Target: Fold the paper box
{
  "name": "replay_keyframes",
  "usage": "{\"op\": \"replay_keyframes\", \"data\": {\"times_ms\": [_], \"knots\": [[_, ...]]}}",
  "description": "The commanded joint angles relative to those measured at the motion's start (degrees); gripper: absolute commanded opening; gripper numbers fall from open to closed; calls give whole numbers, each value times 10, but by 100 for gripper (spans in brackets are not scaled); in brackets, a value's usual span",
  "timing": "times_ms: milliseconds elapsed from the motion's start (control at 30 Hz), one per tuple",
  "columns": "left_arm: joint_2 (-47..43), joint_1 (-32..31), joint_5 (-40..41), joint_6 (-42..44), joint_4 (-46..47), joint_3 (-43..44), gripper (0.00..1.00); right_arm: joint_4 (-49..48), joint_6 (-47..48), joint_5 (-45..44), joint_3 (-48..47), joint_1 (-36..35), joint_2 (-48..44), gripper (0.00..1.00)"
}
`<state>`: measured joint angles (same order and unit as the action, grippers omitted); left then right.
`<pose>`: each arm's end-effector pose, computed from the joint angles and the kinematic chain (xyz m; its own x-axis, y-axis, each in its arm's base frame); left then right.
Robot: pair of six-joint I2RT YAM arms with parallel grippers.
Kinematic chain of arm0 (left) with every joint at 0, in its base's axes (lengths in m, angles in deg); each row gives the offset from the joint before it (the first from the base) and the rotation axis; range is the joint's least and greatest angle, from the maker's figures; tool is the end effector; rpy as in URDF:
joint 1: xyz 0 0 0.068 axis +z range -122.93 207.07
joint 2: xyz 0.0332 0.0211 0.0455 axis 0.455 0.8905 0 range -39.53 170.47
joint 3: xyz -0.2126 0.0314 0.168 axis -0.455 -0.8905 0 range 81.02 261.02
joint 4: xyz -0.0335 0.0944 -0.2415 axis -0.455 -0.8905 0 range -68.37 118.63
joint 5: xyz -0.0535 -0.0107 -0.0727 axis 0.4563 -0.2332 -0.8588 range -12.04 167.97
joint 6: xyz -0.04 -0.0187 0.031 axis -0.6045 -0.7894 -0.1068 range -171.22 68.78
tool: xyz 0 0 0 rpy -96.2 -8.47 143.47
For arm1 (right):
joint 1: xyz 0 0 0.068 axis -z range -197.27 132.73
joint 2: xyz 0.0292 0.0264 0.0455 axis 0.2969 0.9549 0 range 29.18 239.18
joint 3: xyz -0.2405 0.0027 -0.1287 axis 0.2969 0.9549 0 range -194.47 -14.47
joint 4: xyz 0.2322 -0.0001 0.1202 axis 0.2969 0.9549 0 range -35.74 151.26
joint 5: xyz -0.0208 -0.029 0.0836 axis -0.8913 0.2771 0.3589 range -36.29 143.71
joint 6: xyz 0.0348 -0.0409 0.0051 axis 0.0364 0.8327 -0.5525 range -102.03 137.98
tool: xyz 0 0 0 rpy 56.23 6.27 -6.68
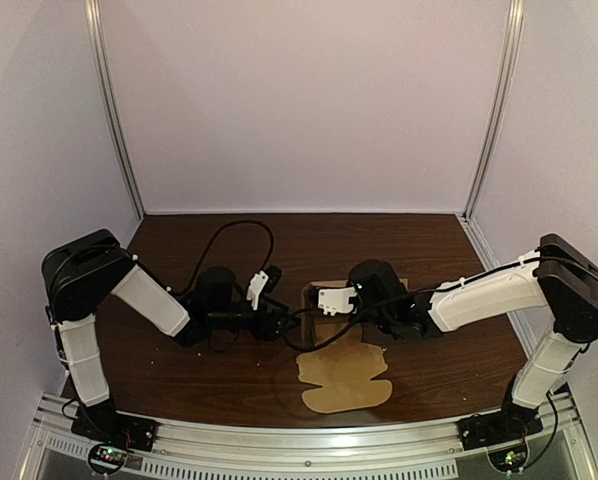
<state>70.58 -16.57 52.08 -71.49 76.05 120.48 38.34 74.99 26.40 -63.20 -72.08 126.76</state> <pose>0.2397 -0.2500 0.1083 -0.5835 0.1256 -0.8023 0.7558 0.4455 -0.4799 0.2150 0.2765 0.1727 0.2524 -0.9354 -0.2478 -0.5374 0.0774 -0.8398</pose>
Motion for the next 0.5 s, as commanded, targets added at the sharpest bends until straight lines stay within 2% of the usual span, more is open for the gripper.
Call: {"op": "replay_keyframes", "data": {"times_ms": [0,300,467], "knots": [[-9,-4,-6,-18,73,-10,68,37,-25,0,5,-6,-34,0],[-41,-5,-33,-48,92,-22,69,95,-31,5,-11,-6,-51,0],[-55,-5,-11,-31,14,-6,69,112,-41,16,-17,-5,-50,0]]}}
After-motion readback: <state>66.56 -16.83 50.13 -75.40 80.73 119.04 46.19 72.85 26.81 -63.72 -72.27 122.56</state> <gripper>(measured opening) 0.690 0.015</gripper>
